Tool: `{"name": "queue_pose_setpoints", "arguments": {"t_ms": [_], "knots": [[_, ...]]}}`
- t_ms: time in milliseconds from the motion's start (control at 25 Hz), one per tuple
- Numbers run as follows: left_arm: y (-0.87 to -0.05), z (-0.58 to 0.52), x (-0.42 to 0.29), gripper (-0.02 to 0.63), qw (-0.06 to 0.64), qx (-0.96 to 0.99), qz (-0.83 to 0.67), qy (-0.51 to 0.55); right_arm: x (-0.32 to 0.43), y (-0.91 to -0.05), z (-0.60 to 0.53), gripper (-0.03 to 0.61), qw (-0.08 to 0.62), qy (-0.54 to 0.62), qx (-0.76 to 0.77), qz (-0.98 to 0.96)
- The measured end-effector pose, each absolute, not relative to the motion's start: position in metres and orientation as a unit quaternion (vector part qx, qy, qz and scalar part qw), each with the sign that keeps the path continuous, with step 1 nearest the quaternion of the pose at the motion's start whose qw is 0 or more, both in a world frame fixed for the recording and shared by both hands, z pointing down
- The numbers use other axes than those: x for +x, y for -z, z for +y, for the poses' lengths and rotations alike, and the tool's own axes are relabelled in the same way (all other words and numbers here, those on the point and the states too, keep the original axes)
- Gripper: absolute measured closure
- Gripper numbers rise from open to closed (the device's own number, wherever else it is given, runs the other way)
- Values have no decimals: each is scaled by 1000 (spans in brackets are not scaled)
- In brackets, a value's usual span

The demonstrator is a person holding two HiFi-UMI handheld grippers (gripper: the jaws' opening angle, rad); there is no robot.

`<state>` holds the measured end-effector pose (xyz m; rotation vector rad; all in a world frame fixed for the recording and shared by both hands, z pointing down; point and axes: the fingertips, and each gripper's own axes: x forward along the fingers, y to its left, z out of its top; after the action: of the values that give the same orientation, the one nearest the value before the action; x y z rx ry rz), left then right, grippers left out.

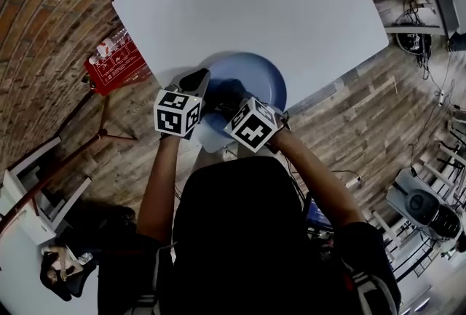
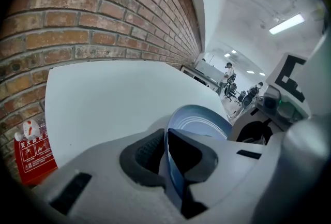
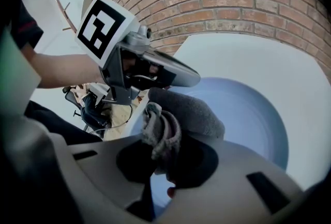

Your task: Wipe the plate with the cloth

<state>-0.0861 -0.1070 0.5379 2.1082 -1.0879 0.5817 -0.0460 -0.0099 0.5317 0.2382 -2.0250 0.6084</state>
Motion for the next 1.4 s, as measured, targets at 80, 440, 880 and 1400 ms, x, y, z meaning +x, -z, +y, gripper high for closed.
{"name": "queue_pose_setpoints", "arguments": {"t_ms": [80, 440, 880, 1400], "knots": [[-532, -109, -91, 580, 348, 809, -425, -211, -45, -530, -11, 528, 485, -254, 94, -831], [-499, -109, -108, 581, 322, 813, -432, -222, -39, -505, -24, 528, 452, -289, 129, -834], [-420, -111, -116, 581, 268, 838, -437, -187, -36, -438, -74, 528, 389, -252, 234, -854], [-334, -92, -117, 594, 214, 871, -417, -148, -41, -341, -95, 528, 272, -195, 352, -874]]}}
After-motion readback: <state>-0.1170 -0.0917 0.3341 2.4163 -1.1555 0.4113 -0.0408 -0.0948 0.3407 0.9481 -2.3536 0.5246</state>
